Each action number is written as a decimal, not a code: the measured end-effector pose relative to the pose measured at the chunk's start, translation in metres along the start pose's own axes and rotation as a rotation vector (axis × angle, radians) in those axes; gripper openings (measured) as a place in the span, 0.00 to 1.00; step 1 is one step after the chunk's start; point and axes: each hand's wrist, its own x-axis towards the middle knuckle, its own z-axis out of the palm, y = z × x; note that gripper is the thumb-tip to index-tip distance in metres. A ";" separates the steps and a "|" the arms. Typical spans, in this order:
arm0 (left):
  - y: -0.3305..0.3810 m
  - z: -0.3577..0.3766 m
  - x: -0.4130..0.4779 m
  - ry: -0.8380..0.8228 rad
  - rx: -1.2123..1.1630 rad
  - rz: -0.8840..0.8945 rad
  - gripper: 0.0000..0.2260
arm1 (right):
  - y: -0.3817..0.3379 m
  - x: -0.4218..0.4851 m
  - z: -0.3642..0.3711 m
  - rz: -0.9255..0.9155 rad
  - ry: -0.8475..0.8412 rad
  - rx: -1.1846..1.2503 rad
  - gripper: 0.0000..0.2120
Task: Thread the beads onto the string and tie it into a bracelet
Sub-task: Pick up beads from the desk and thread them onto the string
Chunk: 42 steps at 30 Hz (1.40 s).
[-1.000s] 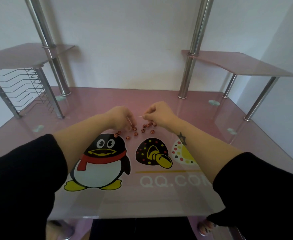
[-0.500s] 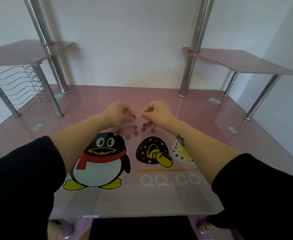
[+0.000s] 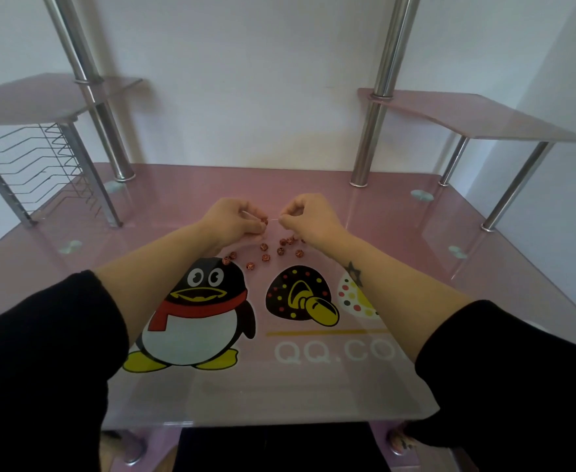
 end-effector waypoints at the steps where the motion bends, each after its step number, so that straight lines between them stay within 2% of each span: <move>1: 0.000 0.000 0.000 -0.005 -0.007 0.002 0.07 | 0.000 0.000 0.001 -0.004 0.001 -0.006 0.02; 5: -0.003 -0.001 0.002 -0.054 -0.101 -0.021 0.08 | 0.003 0.001 0.002 -0.002 0.009 -0.002 0.02; 10: -0.004 -0.001 0.004 -0.110 -0.324 -0.138 0.08 | 0.004 0.001 0.003 -0.021 0.038 -0.012 0.04; 17: -0.006 -0.002 0.006 -0.181 -0.444 -0.193 0.07 | 0.006 0.002 0.005 -0.037 0.059 -0.019 0.02; 27: -0.009 -0.004 0.012 -0.138 -0.526 -0.193 0.09 | 0.006 0.002 0.004 -0.036 0.051 0.006 0.02; 42: -0.013 -0.003 0.015 -0.143 -0.495 -0.144 0.10 | 0.006 0.003 0.002 -0.071 0.033 -0.007 0.03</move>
